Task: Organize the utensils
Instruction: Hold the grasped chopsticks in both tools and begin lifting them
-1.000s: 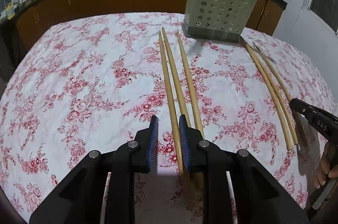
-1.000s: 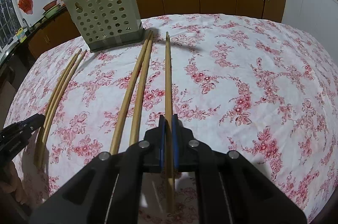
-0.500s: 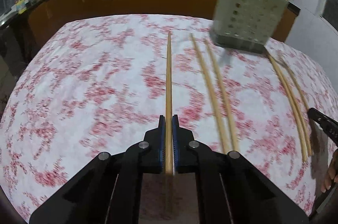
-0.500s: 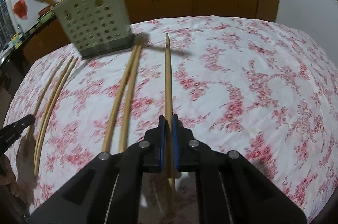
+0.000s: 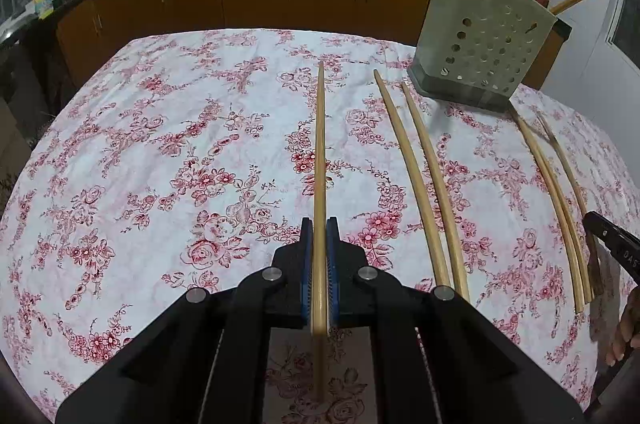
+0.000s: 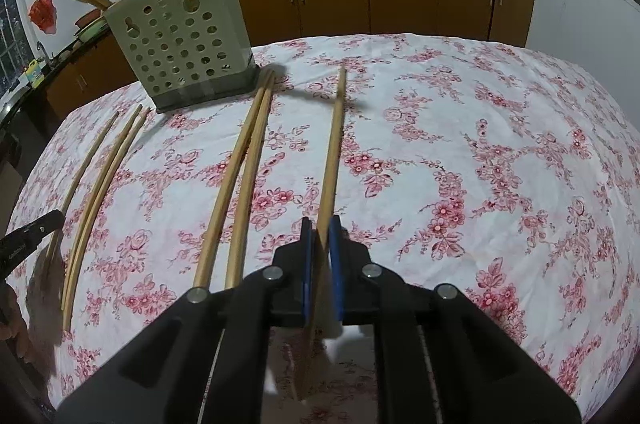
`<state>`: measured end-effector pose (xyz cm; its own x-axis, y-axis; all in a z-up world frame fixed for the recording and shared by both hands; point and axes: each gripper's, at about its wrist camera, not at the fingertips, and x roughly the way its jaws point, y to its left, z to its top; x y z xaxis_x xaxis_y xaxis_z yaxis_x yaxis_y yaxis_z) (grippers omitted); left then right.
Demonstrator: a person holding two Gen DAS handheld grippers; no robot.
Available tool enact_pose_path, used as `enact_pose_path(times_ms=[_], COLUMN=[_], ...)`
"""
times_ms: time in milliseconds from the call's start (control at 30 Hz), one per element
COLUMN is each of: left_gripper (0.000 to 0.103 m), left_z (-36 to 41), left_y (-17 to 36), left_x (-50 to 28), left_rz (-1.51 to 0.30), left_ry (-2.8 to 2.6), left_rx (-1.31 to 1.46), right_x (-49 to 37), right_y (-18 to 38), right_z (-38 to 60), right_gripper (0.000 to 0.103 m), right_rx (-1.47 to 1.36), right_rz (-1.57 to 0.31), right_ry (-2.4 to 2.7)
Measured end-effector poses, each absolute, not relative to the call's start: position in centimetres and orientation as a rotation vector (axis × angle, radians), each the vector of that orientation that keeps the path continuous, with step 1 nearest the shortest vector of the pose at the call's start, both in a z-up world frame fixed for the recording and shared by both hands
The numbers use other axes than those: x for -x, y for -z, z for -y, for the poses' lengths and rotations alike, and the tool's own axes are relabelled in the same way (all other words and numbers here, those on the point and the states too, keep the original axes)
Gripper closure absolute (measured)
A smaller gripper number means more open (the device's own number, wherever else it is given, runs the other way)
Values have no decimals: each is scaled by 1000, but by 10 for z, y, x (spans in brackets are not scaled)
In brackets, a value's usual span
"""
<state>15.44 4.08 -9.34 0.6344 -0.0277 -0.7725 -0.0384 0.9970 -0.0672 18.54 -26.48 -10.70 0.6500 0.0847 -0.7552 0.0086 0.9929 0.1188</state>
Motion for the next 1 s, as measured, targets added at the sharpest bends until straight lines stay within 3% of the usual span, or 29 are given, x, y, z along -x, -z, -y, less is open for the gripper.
enact_pose_path(times_ms=[1000], left_gripper=[95], left_z=[-31], left_y=[94], left_x=[-145], left_rz=[-884], left_ry=[20], left_rx=[51], right_x=[-185], right_y=[108], right_z=[267], right_gripper=[94], right_rx=[-128], right_rz=[-865], right_ry=[-55])
